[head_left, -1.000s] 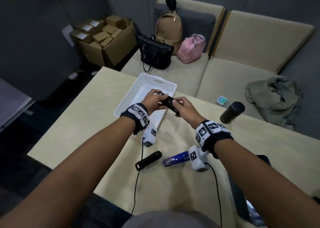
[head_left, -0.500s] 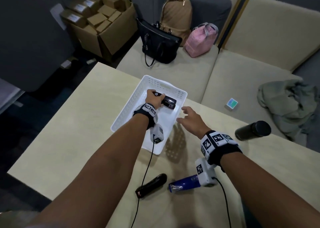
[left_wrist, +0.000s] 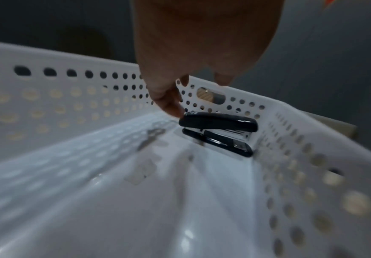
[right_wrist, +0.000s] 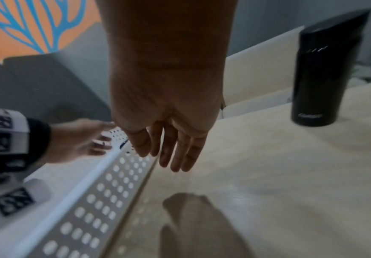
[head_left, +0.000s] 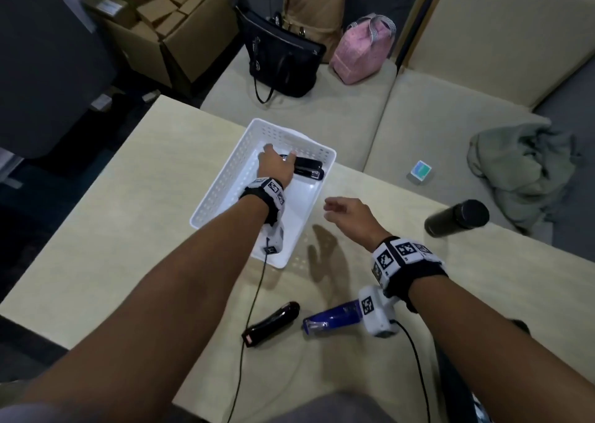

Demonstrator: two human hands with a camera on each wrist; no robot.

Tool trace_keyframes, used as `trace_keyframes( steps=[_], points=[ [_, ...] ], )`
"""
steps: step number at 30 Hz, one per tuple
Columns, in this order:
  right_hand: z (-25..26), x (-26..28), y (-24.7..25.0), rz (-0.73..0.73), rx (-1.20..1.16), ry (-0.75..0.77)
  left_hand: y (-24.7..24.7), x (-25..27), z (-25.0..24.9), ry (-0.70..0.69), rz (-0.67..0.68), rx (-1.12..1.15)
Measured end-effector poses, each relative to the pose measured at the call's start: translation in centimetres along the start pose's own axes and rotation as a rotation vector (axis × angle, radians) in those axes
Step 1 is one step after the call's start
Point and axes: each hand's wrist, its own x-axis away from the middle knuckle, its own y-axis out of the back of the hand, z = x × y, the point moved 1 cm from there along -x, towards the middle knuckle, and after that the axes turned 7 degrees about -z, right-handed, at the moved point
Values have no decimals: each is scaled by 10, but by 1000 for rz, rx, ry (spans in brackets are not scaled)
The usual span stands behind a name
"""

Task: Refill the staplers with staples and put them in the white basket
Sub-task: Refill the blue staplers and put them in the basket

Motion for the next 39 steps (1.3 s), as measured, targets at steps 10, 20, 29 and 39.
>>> trace_keyframes(
  steps=[10, 20, 29, 39],
  points=[
    [-87, 101, 23, 238, 494, -16, 29, 172, -19, -821, 328, -190],
    [-132, 187, 32, 174, 552, 60, -27, 323, 33, -1017, 881, -1053],
    [-169, 253, 33, 87, 513, 139, -31, 380, 27, -1134, 727, -1028],
    [-190, 267, 30, 21, 797, 149, -3, 364, 38, -1008, 681, -940]
  ],
)
